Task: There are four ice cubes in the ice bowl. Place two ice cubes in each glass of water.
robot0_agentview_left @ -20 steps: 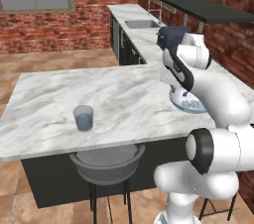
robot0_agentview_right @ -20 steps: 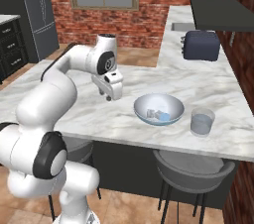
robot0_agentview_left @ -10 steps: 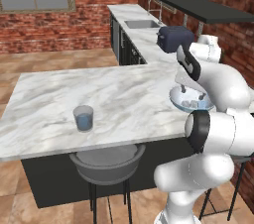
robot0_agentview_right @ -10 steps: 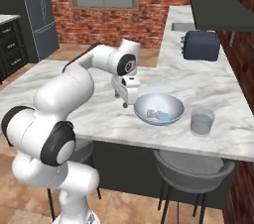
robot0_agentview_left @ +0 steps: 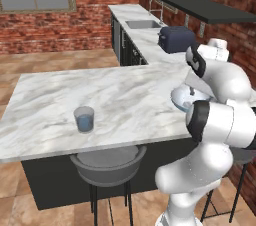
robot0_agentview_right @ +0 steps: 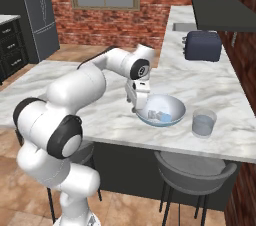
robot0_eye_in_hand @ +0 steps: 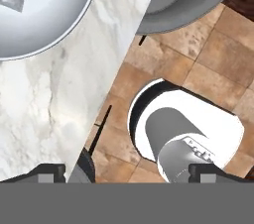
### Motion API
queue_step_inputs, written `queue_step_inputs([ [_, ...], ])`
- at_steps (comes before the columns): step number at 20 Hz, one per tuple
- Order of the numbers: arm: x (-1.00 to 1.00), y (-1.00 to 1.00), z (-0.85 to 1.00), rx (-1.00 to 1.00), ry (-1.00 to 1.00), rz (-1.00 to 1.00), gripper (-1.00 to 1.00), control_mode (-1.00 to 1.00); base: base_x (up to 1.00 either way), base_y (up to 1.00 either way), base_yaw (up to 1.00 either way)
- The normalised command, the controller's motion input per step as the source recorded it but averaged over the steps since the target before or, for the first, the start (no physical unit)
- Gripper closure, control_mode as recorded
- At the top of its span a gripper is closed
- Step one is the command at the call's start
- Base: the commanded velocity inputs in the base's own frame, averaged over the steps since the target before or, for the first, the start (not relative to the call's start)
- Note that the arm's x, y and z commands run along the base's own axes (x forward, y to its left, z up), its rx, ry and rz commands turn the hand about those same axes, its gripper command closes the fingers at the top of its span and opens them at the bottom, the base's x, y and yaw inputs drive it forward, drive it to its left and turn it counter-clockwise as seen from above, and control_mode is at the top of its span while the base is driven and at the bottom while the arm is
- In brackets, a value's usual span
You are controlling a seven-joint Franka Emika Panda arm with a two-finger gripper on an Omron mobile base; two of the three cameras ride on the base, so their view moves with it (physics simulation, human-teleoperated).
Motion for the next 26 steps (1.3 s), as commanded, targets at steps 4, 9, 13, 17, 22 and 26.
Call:
queue_step_inputs([
  [4, 0.28, -0.12, -0.08, 0.04, 0.0, -0.01, -1.0, -1.0, 0.0, 0.0, 0.0],
  [9, 0.14, -0.27, -0.26, 0.06, -0.01, -0.02, -1.0, -1.0, 0.0, 0.0, 0.0],
  [13, 0.14, -0.16, -0.31, 0.05, -0.08, -0.01, -1.0, -1.0, 0.0, 0.0, 0.0],
  [17, 0.3, 0.0, -0.16, 0.03, -0.04, 0.0, -1.0, -1.0, 0.0, 0.0, 0.0],
  [22, 0.33, -0.02, -0.26, 0.02, -0.05, 0.0, -1.0, -1.0, 0.0, 0.0, 0.0],
  [26, 0.29, -0.04, -0.33, 0.03, -0.08, 0.0, -1.0, -1.0, 0.0, 0.0, 0.0],
])
